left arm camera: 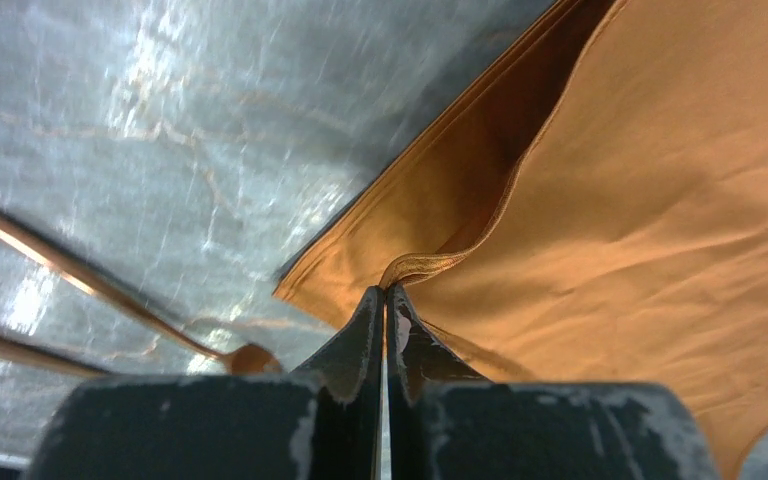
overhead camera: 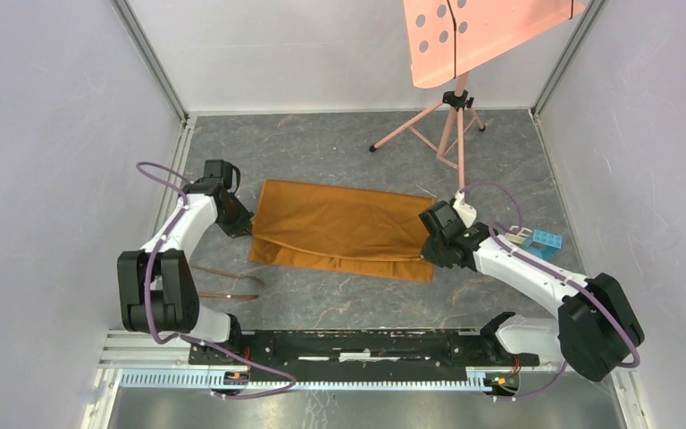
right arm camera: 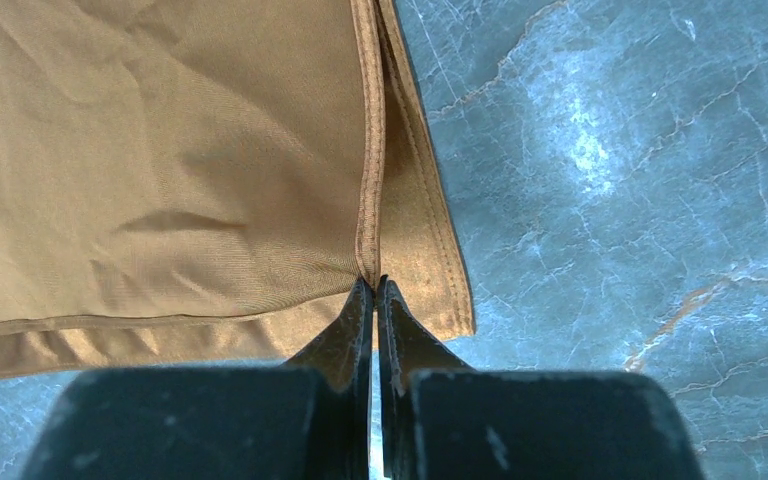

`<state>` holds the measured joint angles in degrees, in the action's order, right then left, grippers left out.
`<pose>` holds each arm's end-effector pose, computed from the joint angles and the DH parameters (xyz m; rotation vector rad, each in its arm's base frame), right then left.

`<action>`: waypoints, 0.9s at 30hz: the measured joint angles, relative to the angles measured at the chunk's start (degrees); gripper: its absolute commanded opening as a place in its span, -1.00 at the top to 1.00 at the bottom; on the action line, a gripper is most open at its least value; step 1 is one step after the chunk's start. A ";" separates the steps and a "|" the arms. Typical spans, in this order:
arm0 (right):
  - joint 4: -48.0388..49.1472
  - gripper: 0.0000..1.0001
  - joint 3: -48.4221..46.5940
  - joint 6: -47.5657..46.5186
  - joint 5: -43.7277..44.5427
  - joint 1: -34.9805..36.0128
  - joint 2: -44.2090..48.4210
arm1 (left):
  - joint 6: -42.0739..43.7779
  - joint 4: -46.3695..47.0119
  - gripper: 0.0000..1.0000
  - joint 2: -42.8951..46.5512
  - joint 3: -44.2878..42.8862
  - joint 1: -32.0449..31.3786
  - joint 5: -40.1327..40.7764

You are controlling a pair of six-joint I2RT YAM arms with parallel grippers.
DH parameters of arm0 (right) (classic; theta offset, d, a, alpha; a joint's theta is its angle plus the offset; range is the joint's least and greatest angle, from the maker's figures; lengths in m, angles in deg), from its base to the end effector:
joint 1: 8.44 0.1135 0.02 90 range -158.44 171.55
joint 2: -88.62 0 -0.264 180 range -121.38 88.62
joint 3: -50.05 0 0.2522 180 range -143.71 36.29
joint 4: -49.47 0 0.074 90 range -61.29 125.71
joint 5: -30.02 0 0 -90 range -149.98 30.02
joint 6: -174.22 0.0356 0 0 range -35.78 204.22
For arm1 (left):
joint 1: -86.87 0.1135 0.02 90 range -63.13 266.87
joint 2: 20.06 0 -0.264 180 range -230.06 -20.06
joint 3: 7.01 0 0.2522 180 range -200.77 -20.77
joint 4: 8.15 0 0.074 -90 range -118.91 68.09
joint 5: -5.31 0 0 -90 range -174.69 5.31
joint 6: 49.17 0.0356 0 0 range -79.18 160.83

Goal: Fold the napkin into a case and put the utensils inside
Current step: Smooth out the rectangle-folded napkin at the center of the board.

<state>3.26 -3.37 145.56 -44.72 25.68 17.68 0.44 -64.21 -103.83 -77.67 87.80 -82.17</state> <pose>0.1892 0.1169 0.1900 0.6993 2.5386 0.2173 0.2759 0.0060 0.2163 -0.9922 2.5995 -0.1150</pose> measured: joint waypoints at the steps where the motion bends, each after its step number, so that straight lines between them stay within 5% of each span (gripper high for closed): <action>1: -0.02 1.00 0.13 -0.11 0.00 0.00 0.13 | -0.02 -0.22 0.96 0.74 1.29 -0.39 -0.24; 11: -1.33 1.00 2.16 -0.76 0.04 0.00 1.64 | -0.13 -2.21 0.96 4.52 9.14 -4.33 -1.55; 27: -2.89 1.00 4.92 -1.68 0.07 -0.07 4.79 | -0.13 -4.76 0.96 8.04 9.31 -4.33 1.75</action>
<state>0.38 1.55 143.87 -44.65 25.62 22.47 0.31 -68.98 -95.79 -68.36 83.47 -80.42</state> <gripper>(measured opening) 0.010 0.040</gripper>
